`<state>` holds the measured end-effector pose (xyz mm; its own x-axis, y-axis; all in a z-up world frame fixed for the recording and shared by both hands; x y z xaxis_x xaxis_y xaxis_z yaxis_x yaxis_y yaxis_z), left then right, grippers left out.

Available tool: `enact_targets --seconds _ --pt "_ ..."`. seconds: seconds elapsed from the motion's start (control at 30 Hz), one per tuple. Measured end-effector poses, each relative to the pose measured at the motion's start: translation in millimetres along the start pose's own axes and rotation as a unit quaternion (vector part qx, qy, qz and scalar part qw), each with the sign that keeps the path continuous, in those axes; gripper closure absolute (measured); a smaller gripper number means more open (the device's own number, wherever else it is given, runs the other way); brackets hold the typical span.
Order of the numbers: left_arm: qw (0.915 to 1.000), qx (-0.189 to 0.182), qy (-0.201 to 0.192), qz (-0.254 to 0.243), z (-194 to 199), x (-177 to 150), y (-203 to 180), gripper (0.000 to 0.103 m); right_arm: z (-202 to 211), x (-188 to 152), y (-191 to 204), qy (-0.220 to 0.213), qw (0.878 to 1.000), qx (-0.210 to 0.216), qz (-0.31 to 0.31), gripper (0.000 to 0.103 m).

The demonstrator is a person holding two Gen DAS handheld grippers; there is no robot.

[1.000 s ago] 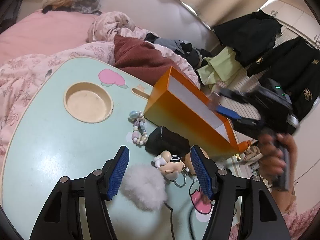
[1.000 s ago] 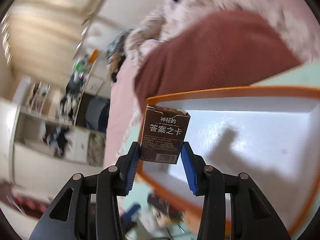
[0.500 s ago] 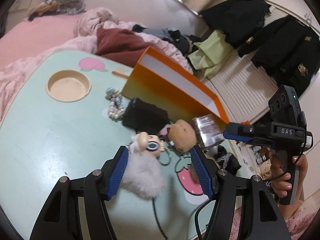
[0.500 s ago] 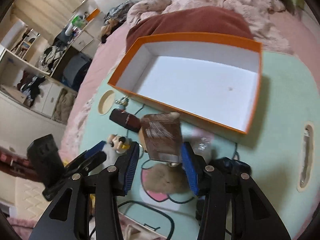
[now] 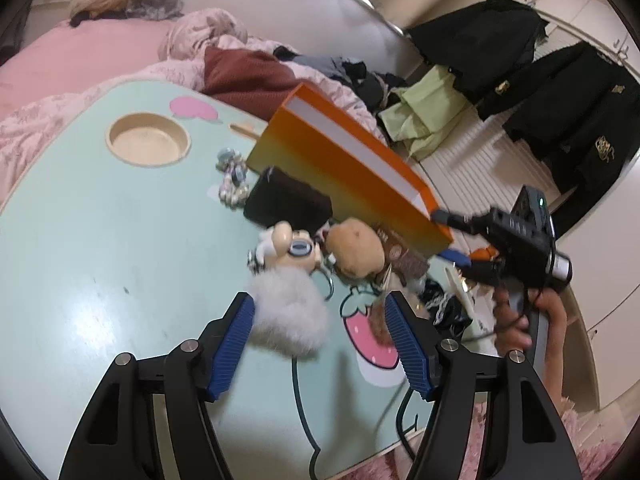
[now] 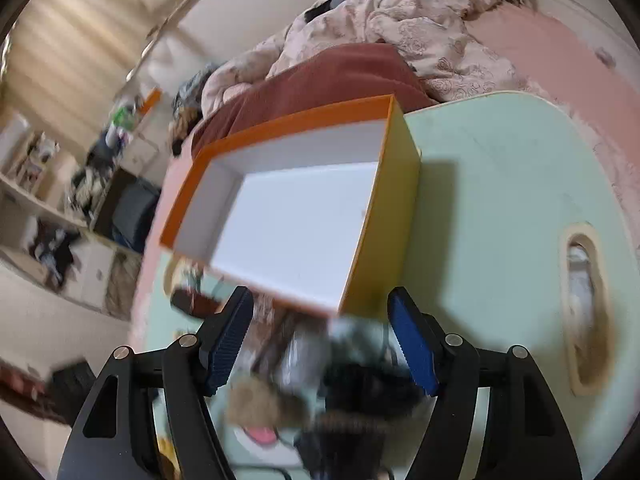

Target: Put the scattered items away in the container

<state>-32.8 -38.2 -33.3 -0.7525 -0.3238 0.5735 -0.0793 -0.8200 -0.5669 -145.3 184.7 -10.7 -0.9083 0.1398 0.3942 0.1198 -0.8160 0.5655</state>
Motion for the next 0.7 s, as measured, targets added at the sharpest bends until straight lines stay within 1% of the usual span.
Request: enact_targets --seconds 0.17,0.27,0.3,0.37,0.47,0.53,0.6,0.63,0.7 --pt "0.9996 0.01 0.008 -0.025 -2.2 -9.9 -9.8 0.036 4.9 8.6 -4.4 -0.057 0.998 0.009 0.005 0.033" --pt "0.9988 0.019 0.004 -0.045 1.1 -14.2 -17.8 0.035 16.8 0.1 -11.4 -0.076 0.997 0.014 -0.01 0.033" --pt "0.9985 0.023 0.004 -0.05 1.3 -16.0 -19.7 0.035 25.6 -3.9 -11.1 -0.088 0.996 0.015 -0.007 0.033" --pt "0.9978 0.033 0.006 -0.058 1.5 -19.3 -22.1 0.034 45.0 -14.3 -6.9 -0.113 0.993 0.002 0.014 0.033" --pt "0.995 0.069 0.014 -0.071 0.0 -24.4 -21.6 0.033 73.6 -42.7 7.5 -0.144 0.987 -0.027 0.067 0.032" --pt "0.9929 0.089 0.024 -0.076 -2.6 -28.3 -19.5 0.031 83.3 -64.6 14.2 -0.155 0.982 -0.054 0.096 0.032" --pt "0.9908 0.106 0.026 -0.08 -3.7 -29.1 -17.9 0.03 84.7 -85.9 15.4 -0.163 0.975 -0.097 0.115 0.029" --pt "0.9889 0.12 0.026 -0.084 -3.8 -29.5 -16.9 0.03 82.1 -97.8 14.3 -0.164 0.971 -0.126 0.122 0.028" --pt "0.9808 0.163 0.027 -0.103 -4.4 -29.8 -14.0 0.026 73.3 -112.3 7.7 -0.157 0.964 -0.176 0.127 0.028"
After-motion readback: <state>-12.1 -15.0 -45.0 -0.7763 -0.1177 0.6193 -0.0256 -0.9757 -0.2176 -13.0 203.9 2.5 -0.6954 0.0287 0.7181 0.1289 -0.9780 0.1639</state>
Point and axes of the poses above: each gripper's, at about its wrist camera, not at the fingertips, and z roughly against the way its jaws point, y to its left, x to its top, the point moved 8 cm from there along -z, roughly the way its jaws point, and after that the axes turned 1 degree about -z, right-handed, at the moved point
